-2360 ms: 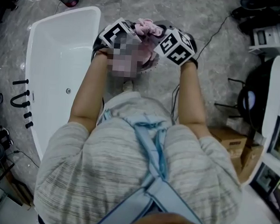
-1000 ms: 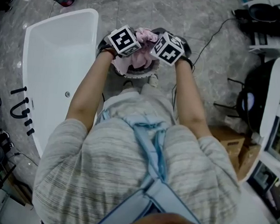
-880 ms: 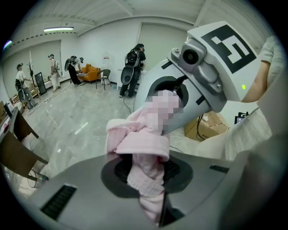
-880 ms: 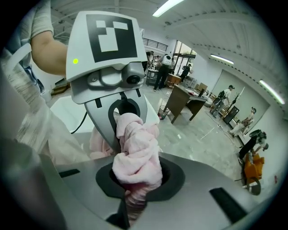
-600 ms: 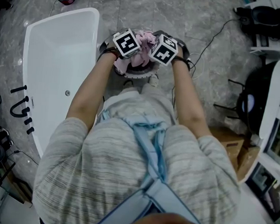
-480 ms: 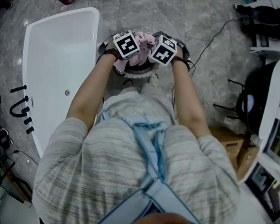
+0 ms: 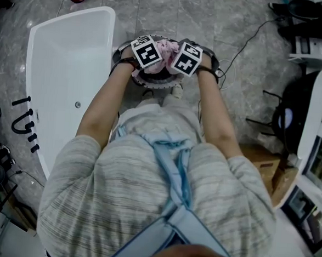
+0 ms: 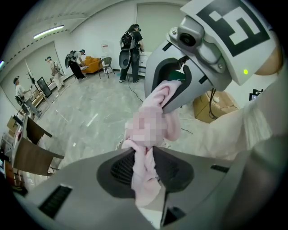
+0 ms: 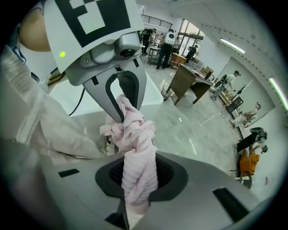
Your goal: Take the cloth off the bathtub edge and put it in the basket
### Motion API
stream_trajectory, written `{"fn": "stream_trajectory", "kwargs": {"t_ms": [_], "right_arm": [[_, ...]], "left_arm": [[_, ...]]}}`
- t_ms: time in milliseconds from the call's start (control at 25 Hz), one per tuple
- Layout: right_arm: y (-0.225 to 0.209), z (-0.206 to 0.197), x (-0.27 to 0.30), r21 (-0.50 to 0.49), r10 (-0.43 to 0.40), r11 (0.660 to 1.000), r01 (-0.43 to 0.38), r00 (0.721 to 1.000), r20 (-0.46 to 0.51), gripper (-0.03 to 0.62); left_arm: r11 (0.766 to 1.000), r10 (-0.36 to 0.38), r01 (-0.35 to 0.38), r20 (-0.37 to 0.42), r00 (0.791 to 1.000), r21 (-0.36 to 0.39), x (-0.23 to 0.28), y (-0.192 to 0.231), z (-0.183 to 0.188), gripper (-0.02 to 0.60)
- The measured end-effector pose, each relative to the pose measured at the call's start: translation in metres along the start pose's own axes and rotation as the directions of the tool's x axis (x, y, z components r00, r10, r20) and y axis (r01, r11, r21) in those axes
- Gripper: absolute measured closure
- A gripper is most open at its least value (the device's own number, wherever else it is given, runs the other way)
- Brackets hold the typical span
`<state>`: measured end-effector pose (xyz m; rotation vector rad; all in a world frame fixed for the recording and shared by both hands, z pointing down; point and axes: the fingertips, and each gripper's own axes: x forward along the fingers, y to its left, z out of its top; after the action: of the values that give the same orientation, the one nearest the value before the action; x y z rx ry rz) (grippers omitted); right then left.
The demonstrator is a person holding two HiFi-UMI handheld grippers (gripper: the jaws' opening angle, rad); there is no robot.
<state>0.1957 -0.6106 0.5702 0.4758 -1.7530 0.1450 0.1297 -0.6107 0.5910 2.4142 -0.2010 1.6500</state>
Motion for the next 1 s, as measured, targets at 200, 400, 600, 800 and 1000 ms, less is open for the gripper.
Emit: {"fn": "stream_trajectory", "kwargs": {"t_ms": [200, 400, 600, 800, 1000], "right_arm": [[0.006, -0.011, 0.008, -0.019, 0.013, 1.0, -0.014, 0.999, -0.046, 0.542], [0.004, -0.007, 0.008, 0.01, 0.0, 1.0, 0.0, 1.0, -0.023, 0.542], [-0.005, -0.007, 0.002, 0.045, -0.011, 0.999, 0.011, 1.0, 0.001, 0.542], [0.001, -0.009, 0.001, 0.078, 0.009, 0.997, -0.012, 0.999, 0.031, 0.542], [-0.007, 0.003, -0.016, 0.166, -0.016, 0.986, -0.007, 0.991, 0.135, 0.542]], "left_arm": [[1.0, 0.011, -0.011, 0.048, 0.999, 0.013, -0.006, 0.003, 0.014, 0.489], [0.999, 0.025, -0.029, 0.083, 0.996, 0.042, -0.017, 0.012, 0.026, 0.489], [1.0, 0.008, -0.01, 0.081, 0.997, 0.021, -0.012, 0.005, 0.019, 0.489], [1.0, -0.001, -0.001, 0.091, 0.996, 0.018, -0.014, 0.001, 0.019, 0.489], [1.0, 0.017, -0.013, 0.151, 0.988, -0.027, -0.024, 0.004, 0.022, 0.489]]}}
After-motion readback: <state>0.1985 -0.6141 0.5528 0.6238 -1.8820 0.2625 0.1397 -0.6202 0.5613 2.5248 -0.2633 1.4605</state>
